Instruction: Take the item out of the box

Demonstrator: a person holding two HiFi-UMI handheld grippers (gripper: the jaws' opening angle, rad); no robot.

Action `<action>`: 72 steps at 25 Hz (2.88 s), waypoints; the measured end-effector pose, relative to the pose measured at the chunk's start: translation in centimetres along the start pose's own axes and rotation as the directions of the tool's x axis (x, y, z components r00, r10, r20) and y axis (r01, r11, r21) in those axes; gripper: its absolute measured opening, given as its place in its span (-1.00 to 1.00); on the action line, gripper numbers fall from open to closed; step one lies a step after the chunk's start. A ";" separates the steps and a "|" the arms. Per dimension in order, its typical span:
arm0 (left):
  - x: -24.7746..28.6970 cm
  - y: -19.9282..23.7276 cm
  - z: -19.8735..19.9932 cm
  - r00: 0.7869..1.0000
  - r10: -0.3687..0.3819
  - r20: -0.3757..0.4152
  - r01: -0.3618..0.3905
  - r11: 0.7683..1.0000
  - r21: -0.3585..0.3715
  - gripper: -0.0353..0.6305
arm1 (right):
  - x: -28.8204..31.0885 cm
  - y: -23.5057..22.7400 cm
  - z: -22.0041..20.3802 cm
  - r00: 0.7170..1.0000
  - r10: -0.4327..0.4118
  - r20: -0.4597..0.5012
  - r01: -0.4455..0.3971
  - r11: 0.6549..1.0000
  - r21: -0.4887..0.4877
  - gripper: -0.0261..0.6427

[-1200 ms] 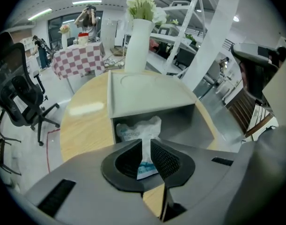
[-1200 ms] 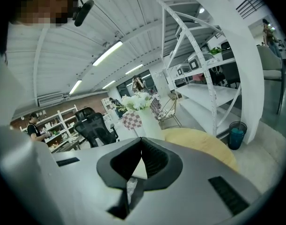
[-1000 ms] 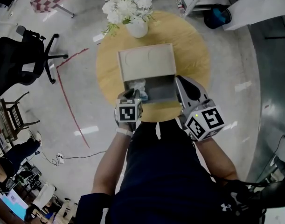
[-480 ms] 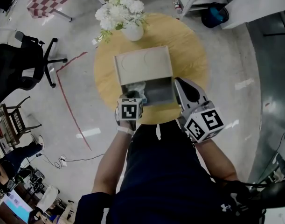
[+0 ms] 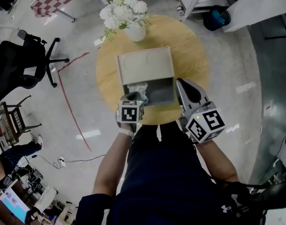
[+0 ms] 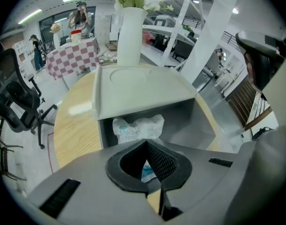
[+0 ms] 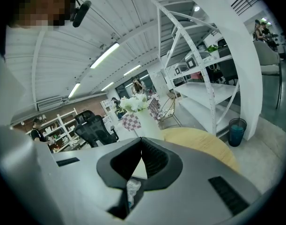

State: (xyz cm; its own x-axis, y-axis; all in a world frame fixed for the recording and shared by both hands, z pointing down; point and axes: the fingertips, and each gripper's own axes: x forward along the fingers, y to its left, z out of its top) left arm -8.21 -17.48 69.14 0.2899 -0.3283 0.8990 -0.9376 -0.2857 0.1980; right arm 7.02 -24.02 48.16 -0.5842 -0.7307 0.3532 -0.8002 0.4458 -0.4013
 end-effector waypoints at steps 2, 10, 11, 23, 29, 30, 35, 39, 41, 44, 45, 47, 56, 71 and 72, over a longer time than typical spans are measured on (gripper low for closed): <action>-0.3 -0.2 0.1 1.000 -0.008 0.018 0.009 1.000 -0.010 -0.85 | -0.2 0.3 -0.1 1.000 0.002 0.000 -0.002 1.000 0.000 -0.89; -2.4 -0.7 0.5 0.995 -0.032 0.095 0.037 0.998 -0.051 -0.85 | -0.9 1.9 0.0 1.000 0.022 0.010 -0.022 1.000 -0.014 -0.89; -2.7 -0.8 0.5 0.994 -0.031 0.101 0.035 0.998 -0.044 -0.85 | -1.0 2.2 -0.1 1.000 0.025 0.010 -0.025 1.000 -0.017 -0.89; -7.7 -1.3 2.1 0.965 -0.053 0.257 0.071 0.996 -0.061 -0.85 | -2.2 4.6 0.0 0.998 0.052 0.027 -0.050 0.997 -0.053 -0.89; -11.6 -1.2 3.9 0.926 -0.075 0.371 0.105 0.993 -0.062 -0.85 | -2.9 5.6 0.5 0.997 0.059 0.041 -0.056 0.996 -0.074 -0.89; -12.2 -1.2 4.2 0.918 -0.077 0.388 0.108 0.992 -0.059 -0.85 | -3.0 5.8 0.6 0.997 0.061 0.043 -0.057 0.995 -0.078 -0.89; -15.2 -1.5 5.7 0.880 -0.077 0.469 0.116 0.992 -0.054 -0.85 | -3.6 6.6 1.3 0.995 0.075 0.058 -0.069 0.993 -0.099 -0.89; -17.4 -1.7 6.6 0.845 -0.076 0.529 0.122 0.991 -0.053 -0.85 | -3.8 7.3 1.8 0.993 0.094 0.068 -0.086 0.990 -0.113 -0.89; -18.6 -1.6 7.1 0.822 -0.074 0.565 0.125 0.991 -0.051 -0.85 | -3.8 7.7 2.2 0.992 0.105 0.074 -0.095 0.988 -0.120 -0.89; -20.6 -1.5 8.2 0.786 -0.074 0.613 0.131 0.990 -0.048 -0.85 | -3.8 8.3 3.2 0.989 0.118 0.087 -0.106 0.985 -0.134 -0.89; -21.3 -1.5 8.5 0.776 -0.074 0.626 0.131 0.990 -0.045 -0.85 | -3.8 8.6 3.5 0.988 0.122 0.091 -0.108 0.984 -0.140 -0.89; -22.6 -1.5 9.1 0.756 -0.075 0.650 0.133 0.990 -0.040 -0.85 | -3.8 9.1 4.3 0.986 0.129 0.103 -0.113 0.982 -0.153 -0.89; -29.0 -2.1 12.2 0.625 -0.090 0.775 0.129 0.992 0.011 -0.85 | -4.1 10.5 8.2 0.972 0.153 0.178 -0.116 0.972 -0.203 -0.89; -36.7 -4.0 15.2 0.439 -0.130 0.889 0.102 0.990 0.095 -0.85 | -6.1 11.1 13.5 0.938 0.170 0.301 -0.100 0.967 -0.236 -0.89; -37.1 -4.2 15.3 0.429 -0.136 0.893 0.100 0.990 0.103 -0.85 | -6.4 11.1 13.9 0.935 0.170 0.311 -0.097 0.966 -0.238 -0.89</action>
State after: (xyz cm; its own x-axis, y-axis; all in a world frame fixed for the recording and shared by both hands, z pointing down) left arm -12.13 -17.91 28.93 0.4231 -0.9060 0.0097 -0.8793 -0.4080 0.2457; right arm 3.75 -21.61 29.68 -0.6402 -0.7682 -0.0003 -0.7492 0.6244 -0.2209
